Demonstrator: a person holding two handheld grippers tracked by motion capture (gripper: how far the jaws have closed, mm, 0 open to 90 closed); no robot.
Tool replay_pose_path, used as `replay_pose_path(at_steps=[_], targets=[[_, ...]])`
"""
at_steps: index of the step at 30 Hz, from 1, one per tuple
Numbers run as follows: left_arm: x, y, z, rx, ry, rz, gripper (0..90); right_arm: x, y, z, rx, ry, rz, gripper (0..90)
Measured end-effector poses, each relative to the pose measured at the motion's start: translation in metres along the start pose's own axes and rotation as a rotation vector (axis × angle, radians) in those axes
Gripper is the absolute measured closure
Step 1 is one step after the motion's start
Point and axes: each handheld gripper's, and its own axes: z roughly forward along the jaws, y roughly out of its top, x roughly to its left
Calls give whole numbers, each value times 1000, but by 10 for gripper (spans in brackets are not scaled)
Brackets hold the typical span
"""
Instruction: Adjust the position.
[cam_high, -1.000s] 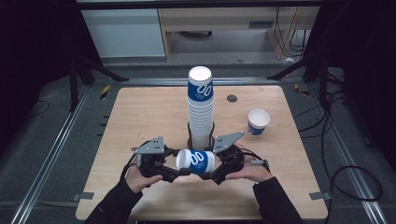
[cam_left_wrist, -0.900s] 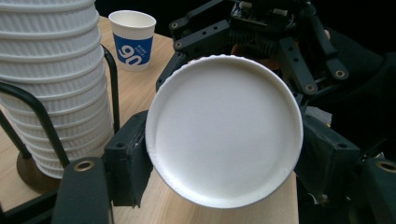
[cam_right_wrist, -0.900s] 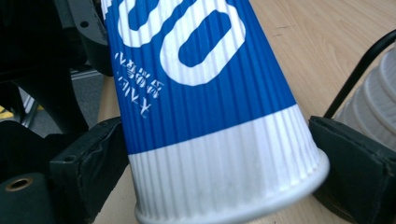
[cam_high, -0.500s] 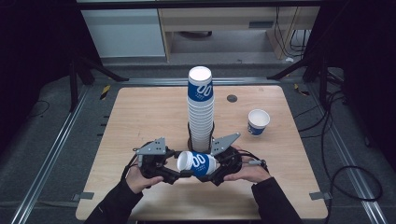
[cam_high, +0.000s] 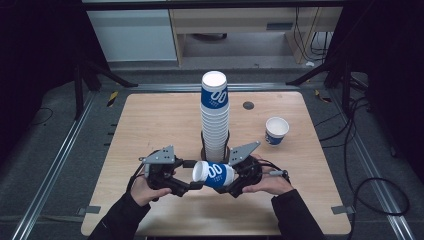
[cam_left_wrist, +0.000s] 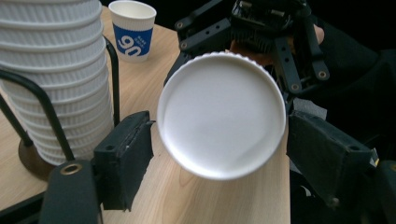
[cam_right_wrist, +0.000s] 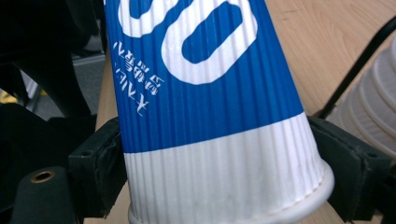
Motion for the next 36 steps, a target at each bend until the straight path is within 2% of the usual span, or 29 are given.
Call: replay_pose_path(at_steps=[6, 14, 19, 22, 29, 36], targets=[[2, -2, -2, 54, 4, -7, 197, -2, 1, -11, 32, -39, -23, 144], [4, -7, 8, 125, -5, -25, 191, -2, 8, -17, 145, -75, -77, 143], [4, -8, 12, 152, -2, -18, 177, 0, 15, -9, 248, -82, -124, 143], [3, -9, 14, 165, -3, -13, 170, 1, 18, -5, 267, -82, -133, 143], [2, -10, 18, 191, -6, -5, 146, 7, 26, 12, 336, -82, -188, 143], [2, -12, 21, 214, -10, -10, 158, 13, 31, 27, 362, -63, -229, 143]])
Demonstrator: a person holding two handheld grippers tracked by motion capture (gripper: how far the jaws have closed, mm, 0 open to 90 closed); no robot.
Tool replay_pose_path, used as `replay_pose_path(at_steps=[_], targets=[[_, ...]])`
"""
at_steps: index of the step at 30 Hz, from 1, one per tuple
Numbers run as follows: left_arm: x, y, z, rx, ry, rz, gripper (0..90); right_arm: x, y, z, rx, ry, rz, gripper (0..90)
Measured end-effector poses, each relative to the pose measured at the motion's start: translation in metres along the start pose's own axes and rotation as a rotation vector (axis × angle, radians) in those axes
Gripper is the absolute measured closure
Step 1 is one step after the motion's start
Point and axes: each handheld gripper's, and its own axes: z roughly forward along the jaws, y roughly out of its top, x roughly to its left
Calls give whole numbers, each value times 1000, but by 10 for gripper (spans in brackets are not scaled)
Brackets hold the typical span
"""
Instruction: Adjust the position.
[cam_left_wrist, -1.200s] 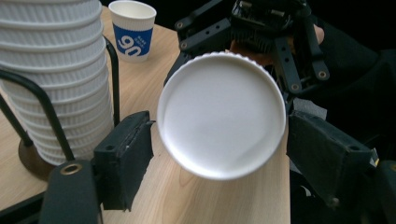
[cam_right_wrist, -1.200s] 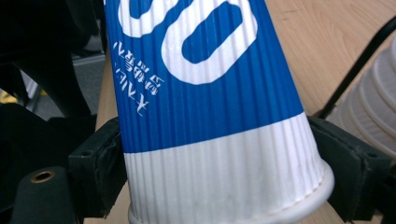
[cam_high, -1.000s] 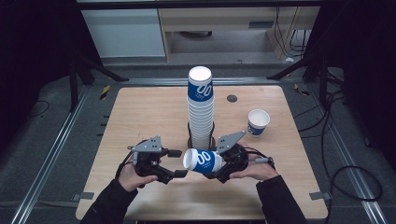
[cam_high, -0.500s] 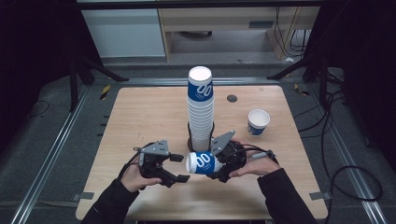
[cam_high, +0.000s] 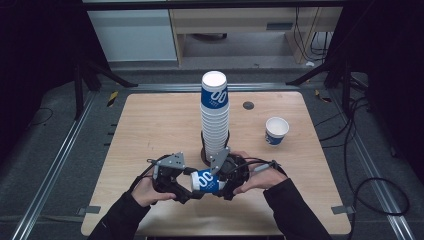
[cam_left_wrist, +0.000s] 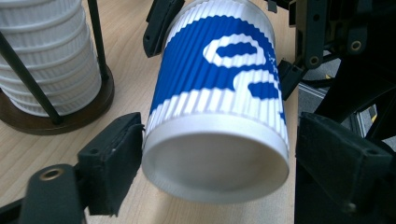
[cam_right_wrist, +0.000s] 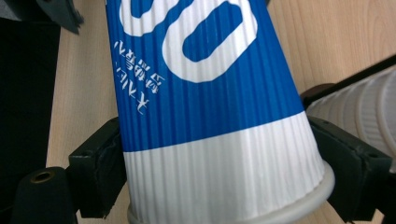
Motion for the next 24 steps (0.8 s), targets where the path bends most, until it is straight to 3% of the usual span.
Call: replay_pose_path(at_steps=[8, 18, 24], targets=[[1, -1, 0, 13, 14, 8, 255, 2, 5, 5, 14, 10, -12, 142], [1, -1, -1, 10, 14, 24, 265, 1, 4, 5, 2, 14, -13, 128], [1, -1, -3, 13, 14, 38, 266, -1, 3, 2, -20, 28, 19, 73]])
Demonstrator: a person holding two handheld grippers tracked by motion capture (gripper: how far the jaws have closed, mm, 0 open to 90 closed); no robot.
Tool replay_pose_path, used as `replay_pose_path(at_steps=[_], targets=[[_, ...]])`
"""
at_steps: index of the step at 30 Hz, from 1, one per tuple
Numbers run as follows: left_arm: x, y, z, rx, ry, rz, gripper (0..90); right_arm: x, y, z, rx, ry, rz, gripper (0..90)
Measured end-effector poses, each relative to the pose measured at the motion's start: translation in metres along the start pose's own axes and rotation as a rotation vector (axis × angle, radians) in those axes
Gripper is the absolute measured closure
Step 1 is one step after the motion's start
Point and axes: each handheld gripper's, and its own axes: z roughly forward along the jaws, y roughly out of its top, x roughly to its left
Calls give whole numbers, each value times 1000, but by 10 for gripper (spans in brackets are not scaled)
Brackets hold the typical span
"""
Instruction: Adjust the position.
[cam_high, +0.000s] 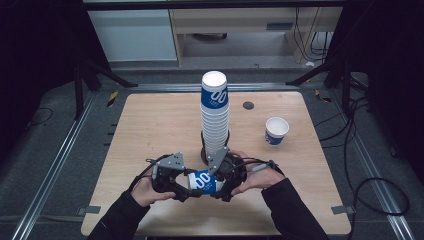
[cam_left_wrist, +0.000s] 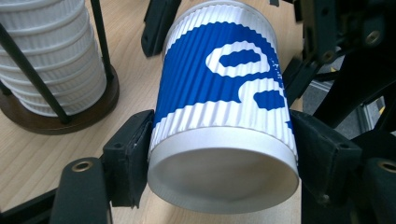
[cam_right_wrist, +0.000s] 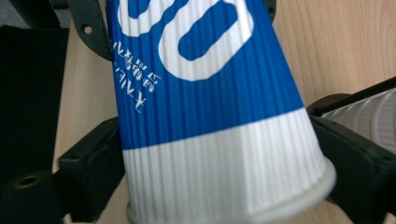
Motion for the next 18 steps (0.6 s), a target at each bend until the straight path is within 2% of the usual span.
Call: replay_pose_path(at_steps=[4, 10, 12, 13, 14, 18], targets=[[2, -1, -1, -1, 3, -3, 265, -2, -4, -10, -41, -17, 32, 54], [6, -3, -5, -13, 21, -11, 264, -5, -16, -31, -152, -30, 87, 48], [8, -4, -7, -26, 26, -17, 264, -6, -24, -38, -190, -45, 117, 49], [9, -4, -8, -38, 28, -18, 264, -6, -32, -43, -228, -59, 144, 50], [10, -4, -10, -48, 29, -21, 264, -6, -32, -43, -228, -59, 144, 50], [12, -5, -14, -89, 32, -21, 264, -6, -47, -50, -283, -85, 197, 51]])
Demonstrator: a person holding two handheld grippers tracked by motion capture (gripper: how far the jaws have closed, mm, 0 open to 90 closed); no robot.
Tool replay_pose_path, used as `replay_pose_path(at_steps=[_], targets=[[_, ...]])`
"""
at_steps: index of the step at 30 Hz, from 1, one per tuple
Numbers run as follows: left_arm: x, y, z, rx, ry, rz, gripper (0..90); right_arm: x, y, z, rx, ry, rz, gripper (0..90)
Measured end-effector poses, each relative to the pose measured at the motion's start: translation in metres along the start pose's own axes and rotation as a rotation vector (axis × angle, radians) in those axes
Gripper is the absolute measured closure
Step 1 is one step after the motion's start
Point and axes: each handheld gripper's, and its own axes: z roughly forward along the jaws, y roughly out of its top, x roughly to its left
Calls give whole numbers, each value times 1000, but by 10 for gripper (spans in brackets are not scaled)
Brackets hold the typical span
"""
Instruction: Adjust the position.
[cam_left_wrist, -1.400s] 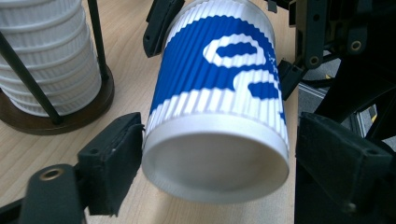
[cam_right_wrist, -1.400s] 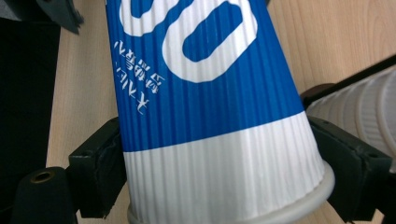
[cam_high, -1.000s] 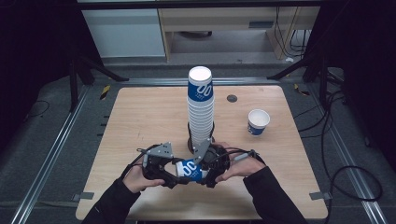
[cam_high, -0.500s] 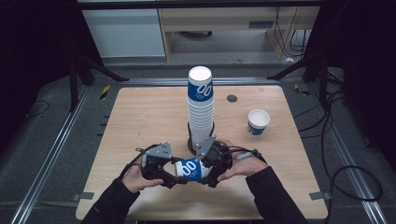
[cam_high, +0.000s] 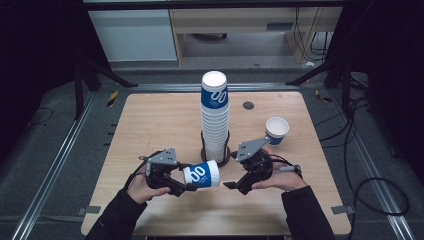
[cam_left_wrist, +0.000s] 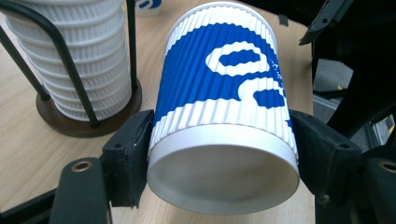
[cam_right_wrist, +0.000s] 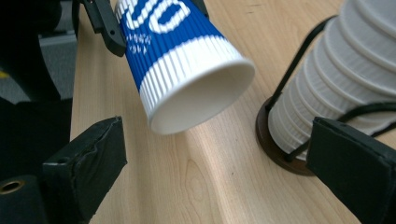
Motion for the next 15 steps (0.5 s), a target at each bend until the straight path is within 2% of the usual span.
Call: replay_pose_path(at_steps=[5, 12, 15], targets=[[1, 0, -3, -40, -13, -1, 264, 0, -12, -6, -55, -2, 38, 51], [1, 1, -9, -89, -55, -6, 264, 1, -15, -1, -71, 28, 55, 54], [-1, 2, -9, -92, -65, -1, 264, 2, -14, 5, -82, 50, 57, 55]])
